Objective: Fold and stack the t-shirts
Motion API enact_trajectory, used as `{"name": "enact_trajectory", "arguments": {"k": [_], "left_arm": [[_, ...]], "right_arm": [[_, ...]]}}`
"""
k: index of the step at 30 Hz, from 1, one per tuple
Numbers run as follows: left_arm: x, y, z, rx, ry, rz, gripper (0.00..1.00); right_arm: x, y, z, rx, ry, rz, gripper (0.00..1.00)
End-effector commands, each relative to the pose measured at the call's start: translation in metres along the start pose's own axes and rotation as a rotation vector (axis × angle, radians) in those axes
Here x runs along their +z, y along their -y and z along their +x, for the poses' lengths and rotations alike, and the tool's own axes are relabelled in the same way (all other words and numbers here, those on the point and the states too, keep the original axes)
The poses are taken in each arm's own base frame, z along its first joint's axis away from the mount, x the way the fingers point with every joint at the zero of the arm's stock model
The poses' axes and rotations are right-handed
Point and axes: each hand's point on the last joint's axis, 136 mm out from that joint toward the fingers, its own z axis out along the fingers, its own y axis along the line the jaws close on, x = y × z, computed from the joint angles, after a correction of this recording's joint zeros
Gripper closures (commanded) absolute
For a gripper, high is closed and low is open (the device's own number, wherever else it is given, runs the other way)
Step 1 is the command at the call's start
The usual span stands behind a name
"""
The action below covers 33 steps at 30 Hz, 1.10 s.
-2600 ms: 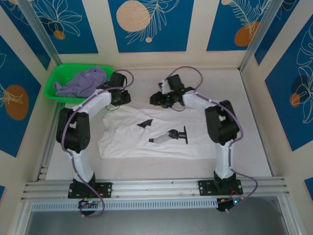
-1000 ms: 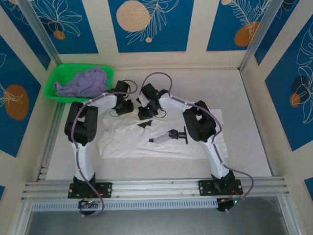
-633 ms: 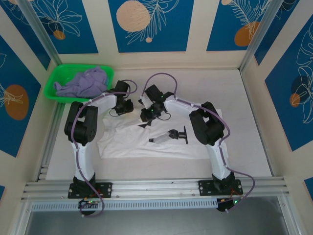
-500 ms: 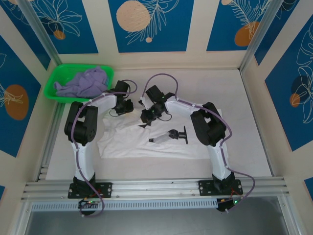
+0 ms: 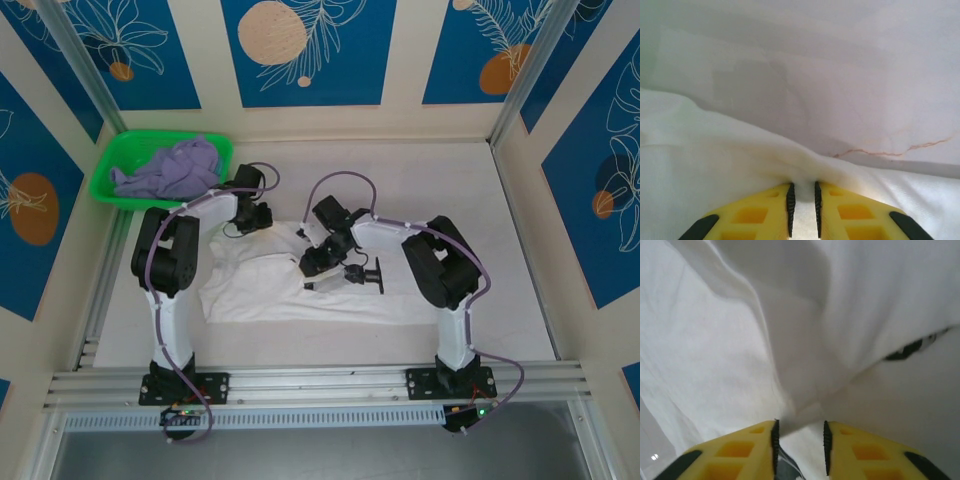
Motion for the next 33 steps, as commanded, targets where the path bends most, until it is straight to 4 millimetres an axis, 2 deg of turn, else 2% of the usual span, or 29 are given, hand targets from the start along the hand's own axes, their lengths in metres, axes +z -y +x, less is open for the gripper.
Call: {"name": "enact_trajectory", "arguments": {"k": [1,5,7,12,13,15,17,19,20,21,23,24,26,29,33], "left_arm": [[-0.01,-0.008,-0.005,0.002,0.013,-0.006,0.76],[-0.03,-0.003,-0.012,0.028,0.042,0.005,0.73],[-0.038,-0.001,-0.013,0.028,0.052,0.006,0.72],[-0.056,0.007,-0.008,0.01,0.067,0.054,0.7],[-0.059,0.008,-0.005,0.01,0.071,0.06,0.7],[-0.063,0.009,0.003,0.008,0.075,0.067,0.7],[-0.059,0.007,0.014,-0.007,0.056,0.069,0.7],[-0.05,0.001,0.024,-0.032,0.036,0.051,0.71],[-0.043,-0.002,0.027,-0.046,0.024,0.039,0.71],[-0.037,-0.003,0.03,-0.055,0.01,0.035,0.71],[-0.027,-0.004,0.029,-0.064,-0.003,0.022,0.71],[-0.022,-0.005,0.027,-0.066,-0.01,0.01,0.71],[-0.013,-0.002,0.022,-0.064,-0.019,0.002,0.71],[0.003,0.008,0.018,-0.055,-0.052,-0.009,0.71],[0.029,0.027,0.012,-0.043,-0.08,-0.024,0.71]], "right_arm": [[-0.03,-0.015,-0.022,-0.025,0.139,-0.046,0.59],[-0.055,-0.025,-0.041,0.033,0.246,-0.125,0.58],[-0.06,-0.031,-0.054,0.068,0.259,-0.179,0.62],[-0.07,-0.015,-0.083,0.205,0.289,-0.143,0.7],[-0.07,-0.014,-0.087,0.213,0.288,-0.158,0.71],[-0.057,-0.015,-0.091,0.24,0.239,-0.174,0.75],[-0.043,-0.009,-0.088,0.256,0.168,-0.102,0.82],[-0.043,0.016,-0.082,0.314,0.163,0.006,0.82],[-0.051,0.028,-0.08,0.354,0.186,0.024,0.8],[-0.065,0.052,-0.076,0.443,0.223,0.043,0.73],[-0.086,0.085,-0.068,0.56,0.274,0.02,0.71],[-0.094,0.107,-0.059,0.636,0.289,0.031,0.71],[-0.107,0.138,-0.044,0.738,0.3,0.043,0.72],[-0.118,0.168,-0.02,0.85,0.322,0.095,0.69],[-0.114,0.196,0.019,1.05,0.3,0.115,0.67]]}}
